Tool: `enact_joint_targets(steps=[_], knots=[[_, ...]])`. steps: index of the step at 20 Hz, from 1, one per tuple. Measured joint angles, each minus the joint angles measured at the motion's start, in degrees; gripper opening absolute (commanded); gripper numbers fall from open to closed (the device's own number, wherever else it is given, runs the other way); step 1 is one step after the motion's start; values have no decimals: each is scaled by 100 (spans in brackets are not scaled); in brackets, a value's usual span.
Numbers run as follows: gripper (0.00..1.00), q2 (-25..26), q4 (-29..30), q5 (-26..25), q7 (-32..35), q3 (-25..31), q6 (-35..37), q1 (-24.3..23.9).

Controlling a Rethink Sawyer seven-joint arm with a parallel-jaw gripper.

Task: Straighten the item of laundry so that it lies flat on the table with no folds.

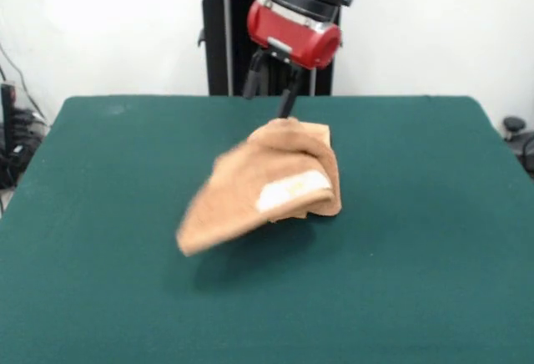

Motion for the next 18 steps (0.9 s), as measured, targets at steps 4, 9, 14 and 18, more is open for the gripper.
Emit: enact_joint_targets(steps=[4, 9, 14, 18], knots=[[100, 57, -70, -1, 0, -2, 94, 75], [100, 111, -69, 6, 0, -1, 93, 113], [100, 136, -66, 64, 0, 30, -13, 114], [100, 156, -64, 203, 1, 195, -554, -19]])
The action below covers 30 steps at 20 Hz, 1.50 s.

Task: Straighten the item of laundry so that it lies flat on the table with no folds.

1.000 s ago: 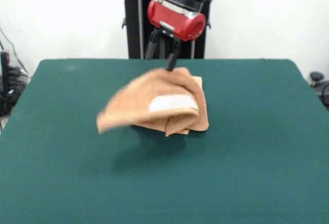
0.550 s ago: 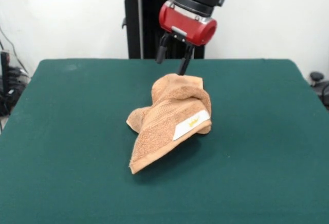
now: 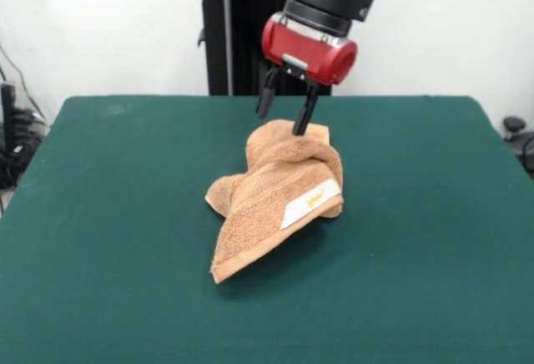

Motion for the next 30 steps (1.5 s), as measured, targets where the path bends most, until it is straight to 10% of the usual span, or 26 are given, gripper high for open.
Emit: enact_joint_targets(steps=[30], knots=[[100, 1164, 2, 1517, 21, 755, -1543, 198]])
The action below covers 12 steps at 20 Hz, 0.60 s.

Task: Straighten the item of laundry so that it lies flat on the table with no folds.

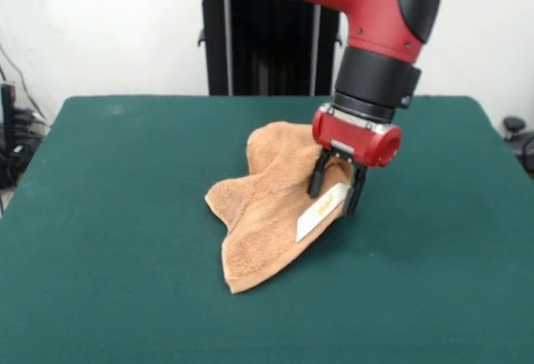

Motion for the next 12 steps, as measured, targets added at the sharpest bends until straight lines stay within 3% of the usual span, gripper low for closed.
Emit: enact_joint_targets(steps=[7, 8, 12], knots=[[100, 138, -2, 224, 0, -105, 0, 196], [0, 209, -1, 302, 0, -317, 1, 378], [0, 253, -2, 367, 0, -503, 5, 552]])
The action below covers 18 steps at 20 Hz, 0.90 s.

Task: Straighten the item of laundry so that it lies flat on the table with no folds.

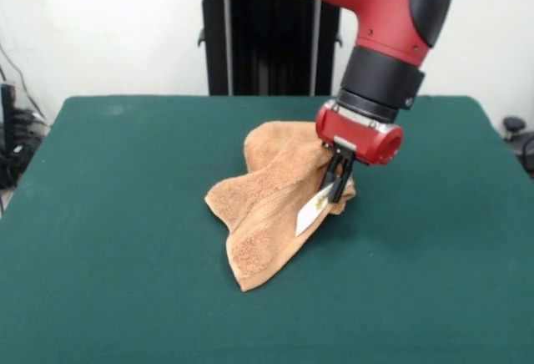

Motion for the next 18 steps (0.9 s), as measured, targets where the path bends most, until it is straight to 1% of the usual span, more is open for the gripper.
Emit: enact_joint_targets(steps=[12, 16, 18], knots=[[0, 80, 2, 260, 0, -460, 299, 375], [0, -14, 2, 336, 0, -790, 706, 749], [0, -124, 2, 346, 0, -980, 1022, 1011]])
